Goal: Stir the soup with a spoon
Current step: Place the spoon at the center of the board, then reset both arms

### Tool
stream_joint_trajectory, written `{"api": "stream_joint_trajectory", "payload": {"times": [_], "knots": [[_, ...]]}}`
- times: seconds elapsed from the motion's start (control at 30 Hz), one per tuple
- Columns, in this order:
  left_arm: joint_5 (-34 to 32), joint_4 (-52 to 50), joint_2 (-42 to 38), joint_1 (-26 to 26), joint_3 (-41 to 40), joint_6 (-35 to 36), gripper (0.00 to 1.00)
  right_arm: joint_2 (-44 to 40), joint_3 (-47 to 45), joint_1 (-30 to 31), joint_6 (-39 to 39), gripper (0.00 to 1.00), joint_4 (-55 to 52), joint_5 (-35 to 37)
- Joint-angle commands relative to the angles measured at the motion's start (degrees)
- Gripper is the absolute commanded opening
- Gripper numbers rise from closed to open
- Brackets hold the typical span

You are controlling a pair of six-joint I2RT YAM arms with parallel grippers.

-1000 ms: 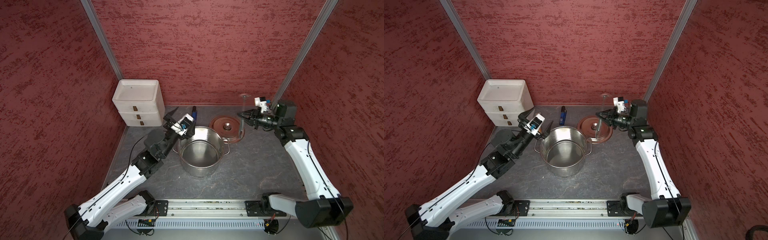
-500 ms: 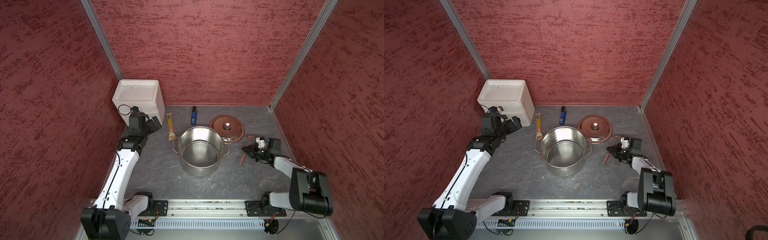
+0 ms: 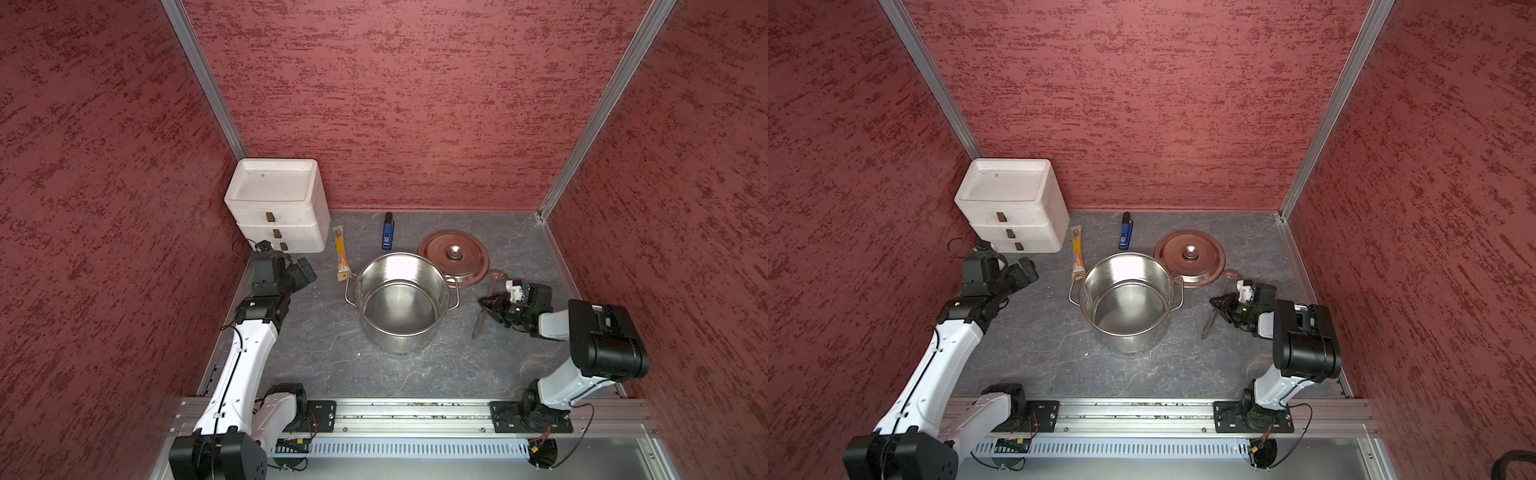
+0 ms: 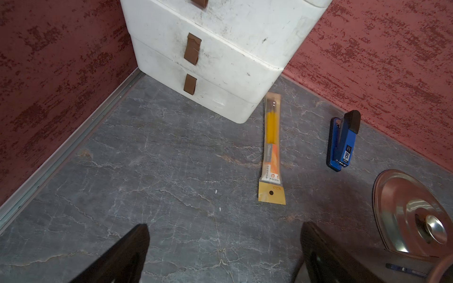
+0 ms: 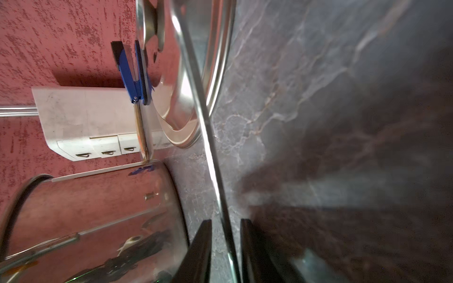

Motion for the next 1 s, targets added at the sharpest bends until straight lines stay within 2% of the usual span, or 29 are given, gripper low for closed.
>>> {"api": "stream_joint_trajectory", "payload": {"times": [0.0,0.23,0.43,0.6,0.7,0.83,0.97], "knots": [[-0.9,4.5,-0.3,0.7,-1.6,2.5,1.00,-2.4,1.9,-0.1,-1.4,0.34,-7.5,4.7],[-2.4,13.9,0.0,1.6,-7.7,6.5,1.00,-9.0,4.9,-0.1,-4.6,0.54,-23.6,12.4],[0.3,23.7,4.1,1.9,-12.3,11.2,1.00,-22.4,10.5,-0.1,-9.2,0.75,-46.6,29.8],[6.0,39.9,9.1,2.0,-17.7,15.5,1.00,-33.4,16.2,-0.1,-14.7,0.85,-55.1,41.5],[8.6,49.5,13.5,2.3,-19.9,17.0,1.00,-38.9,16.6,-0.1,-20.0,0.98,-50.4,44.8],[12.1,60.7,19.1,2.3,-21.6,17.3,1.00,-42.7,11.8,-0.2,-25.8,0.98,-35.8,43.8],[13.8,68.7,23.9,1.7,-22.8,16.8,1.00,-42.5,5.8,-0.1,-30.9,0.98,-18.6,40.7]]}}
